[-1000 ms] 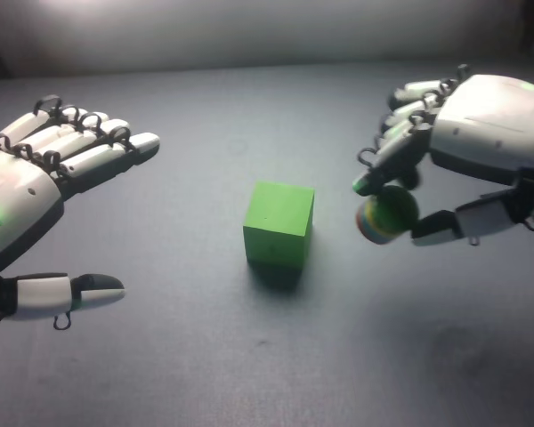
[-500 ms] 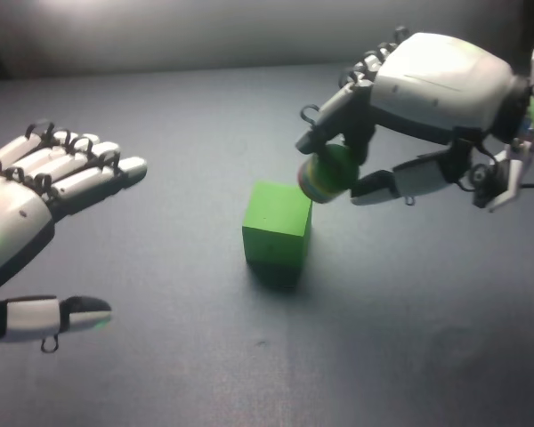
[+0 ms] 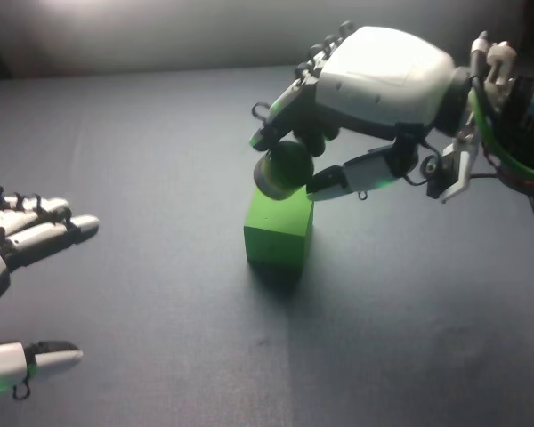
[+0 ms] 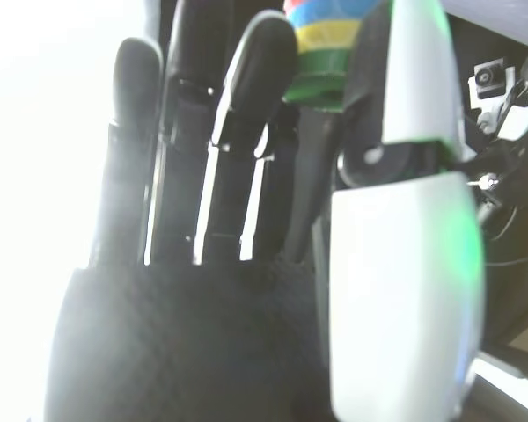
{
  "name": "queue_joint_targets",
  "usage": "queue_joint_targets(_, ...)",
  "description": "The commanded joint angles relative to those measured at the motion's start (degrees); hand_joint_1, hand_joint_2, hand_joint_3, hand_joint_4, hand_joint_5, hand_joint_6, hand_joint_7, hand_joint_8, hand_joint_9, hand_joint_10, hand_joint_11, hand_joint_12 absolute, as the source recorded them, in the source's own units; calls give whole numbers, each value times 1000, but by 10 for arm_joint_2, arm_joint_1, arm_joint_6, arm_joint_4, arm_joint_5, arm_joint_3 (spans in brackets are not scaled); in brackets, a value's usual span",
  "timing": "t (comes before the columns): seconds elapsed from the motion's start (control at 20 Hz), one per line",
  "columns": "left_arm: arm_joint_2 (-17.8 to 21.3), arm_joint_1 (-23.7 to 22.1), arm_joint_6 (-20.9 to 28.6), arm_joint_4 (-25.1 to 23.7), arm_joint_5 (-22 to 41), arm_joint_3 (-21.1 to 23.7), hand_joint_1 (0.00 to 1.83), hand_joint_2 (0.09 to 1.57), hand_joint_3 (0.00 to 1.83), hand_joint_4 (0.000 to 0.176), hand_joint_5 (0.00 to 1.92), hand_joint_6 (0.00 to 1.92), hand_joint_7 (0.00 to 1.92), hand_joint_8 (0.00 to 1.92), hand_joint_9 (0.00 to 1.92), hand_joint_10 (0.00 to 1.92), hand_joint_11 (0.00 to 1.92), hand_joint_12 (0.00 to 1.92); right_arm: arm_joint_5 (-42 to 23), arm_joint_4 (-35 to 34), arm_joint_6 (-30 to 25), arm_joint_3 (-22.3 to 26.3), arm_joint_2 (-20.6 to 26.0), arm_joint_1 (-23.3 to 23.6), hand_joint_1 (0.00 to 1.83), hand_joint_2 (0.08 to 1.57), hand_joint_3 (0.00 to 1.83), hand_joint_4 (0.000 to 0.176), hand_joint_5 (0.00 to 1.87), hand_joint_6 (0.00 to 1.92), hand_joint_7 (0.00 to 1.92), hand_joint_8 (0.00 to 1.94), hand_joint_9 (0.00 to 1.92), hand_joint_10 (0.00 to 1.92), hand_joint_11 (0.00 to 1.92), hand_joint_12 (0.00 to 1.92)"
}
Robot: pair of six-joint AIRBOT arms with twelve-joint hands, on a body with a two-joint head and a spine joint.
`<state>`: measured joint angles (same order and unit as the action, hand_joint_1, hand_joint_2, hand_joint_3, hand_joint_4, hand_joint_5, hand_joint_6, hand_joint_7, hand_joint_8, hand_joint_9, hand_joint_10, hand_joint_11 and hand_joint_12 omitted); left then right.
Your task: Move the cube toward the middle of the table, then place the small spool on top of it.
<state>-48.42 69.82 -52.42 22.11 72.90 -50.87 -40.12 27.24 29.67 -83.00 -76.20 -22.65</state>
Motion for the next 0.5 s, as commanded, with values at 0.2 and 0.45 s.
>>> queue_joint_targets(0.2, 7, -1, 4, -1, 82, 0, 794, 972, 1, 90, 303, 0, 187, 0, 218, 1, 0, 555, -29, -4, 0, -8, -5, 9, 1272, 1005, 0, 0, 1287, 484, 1250, 486, 1181, 73, 652, 1036)
queue_joint_targets(0.45, 11, -1, 8, -1, 96, 3, 801, 966, 1, 104, 307, 1, 213, 2, 230, 4, 0, 596, -13, -1, 0, -10, -5, 9, 1293, 992, 0, 0, 1389, 82, 1284, 647, 1378, 149, 767, 1378)
